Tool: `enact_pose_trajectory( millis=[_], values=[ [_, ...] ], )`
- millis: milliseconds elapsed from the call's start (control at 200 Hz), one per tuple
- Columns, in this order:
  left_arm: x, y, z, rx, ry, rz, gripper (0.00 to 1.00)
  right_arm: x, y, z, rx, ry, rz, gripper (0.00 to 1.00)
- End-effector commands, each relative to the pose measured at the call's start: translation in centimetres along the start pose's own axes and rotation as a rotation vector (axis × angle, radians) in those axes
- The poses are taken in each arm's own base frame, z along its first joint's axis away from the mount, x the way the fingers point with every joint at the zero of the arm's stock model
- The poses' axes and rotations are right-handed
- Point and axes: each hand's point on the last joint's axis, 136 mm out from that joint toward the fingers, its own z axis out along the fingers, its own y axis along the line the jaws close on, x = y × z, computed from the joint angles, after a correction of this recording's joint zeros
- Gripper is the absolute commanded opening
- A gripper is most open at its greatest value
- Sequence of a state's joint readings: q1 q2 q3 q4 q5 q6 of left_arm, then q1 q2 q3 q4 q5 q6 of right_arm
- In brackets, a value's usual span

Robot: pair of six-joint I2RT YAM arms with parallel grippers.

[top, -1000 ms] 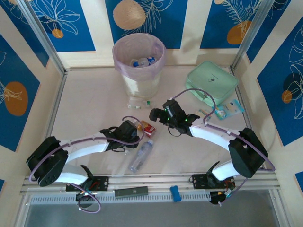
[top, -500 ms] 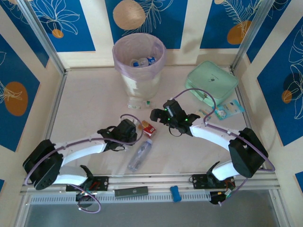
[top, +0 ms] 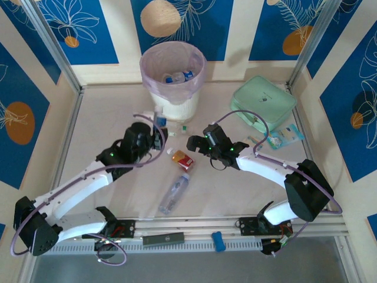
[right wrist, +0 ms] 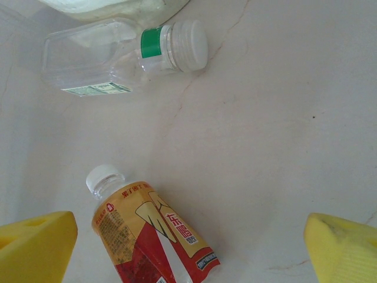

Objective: Put the plastic bottles in the bin

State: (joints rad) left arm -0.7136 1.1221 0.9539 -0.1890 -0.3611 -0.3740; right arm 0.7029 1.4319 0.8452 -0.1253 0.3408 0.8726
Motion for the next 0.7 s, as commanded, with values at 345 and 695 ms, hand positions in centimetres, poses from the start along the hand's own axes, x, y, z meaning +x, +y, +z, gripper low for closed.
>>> enact_pose_trajectory(
  millis=[345, 695],
  values=[
    [-15.8, -4.9, 6.6, 0.238, -0.155, 0.069, 0.48, -0.4, -0.1, -1.4, -0.028, -0.063, 0.044, 0.99],
    [-23.4, -4.8, 13.5, 0.257, -0.160, 0.106, 0.48, 0.7, -1.3, -2.8, -0.002, -0.086, 0.046, 0.99]
  ],
)
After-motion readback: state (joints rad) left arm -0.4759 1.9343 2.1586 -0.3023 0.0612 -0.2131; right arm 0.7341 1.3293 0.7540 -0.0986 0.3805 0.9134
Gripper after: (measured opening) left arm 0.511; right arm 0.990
